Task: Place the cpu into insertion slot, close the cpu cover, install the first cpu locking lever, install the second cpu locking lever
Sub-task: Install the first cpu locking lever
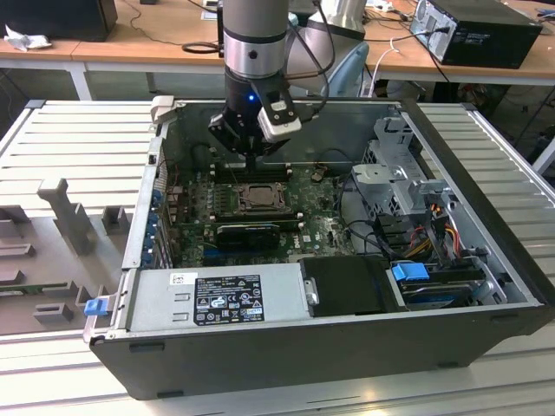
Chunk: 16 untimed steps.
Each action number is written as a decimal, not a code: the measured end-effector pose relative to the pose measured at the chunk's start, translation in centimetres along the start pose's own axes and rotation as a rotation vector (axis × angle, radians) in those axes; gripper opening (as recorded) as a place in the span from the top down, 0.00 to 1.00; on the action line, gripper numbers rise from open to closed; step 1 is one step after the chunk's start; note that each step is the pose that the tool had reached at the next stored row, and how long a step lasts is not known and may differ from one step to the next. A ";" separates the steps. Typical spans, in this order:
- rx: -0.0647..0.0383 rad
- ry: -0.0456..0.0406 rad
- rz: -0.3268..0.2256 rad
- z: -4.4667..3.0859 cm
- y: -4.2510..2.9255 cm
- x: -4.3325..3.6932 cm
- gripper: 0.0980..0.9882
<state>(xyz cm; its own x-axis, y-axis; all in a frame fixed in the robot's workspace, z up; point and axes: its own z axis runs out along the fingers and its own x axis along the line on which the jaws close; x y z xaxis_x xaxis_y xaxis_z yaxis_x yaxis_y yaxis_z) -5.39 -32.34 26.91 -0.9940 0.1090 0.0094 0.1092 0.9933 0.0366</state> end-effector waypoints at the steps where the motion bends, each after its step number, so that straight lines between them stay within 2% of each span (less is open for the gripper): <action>1: 0.000 0.0007 -0.018 0.00 0.00 0.00 0.99; 16: 0.003 0.0130 -0.355 0.03 -0.01 0.00 0.99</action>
<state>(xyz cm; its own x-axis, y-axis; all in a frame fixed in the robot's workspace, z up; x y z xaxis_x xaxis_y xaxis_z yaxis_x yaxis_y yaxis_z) -5.39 -32.35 26.88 -0.9698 -0.2436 0.0093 -0.2431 0.9693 0.0366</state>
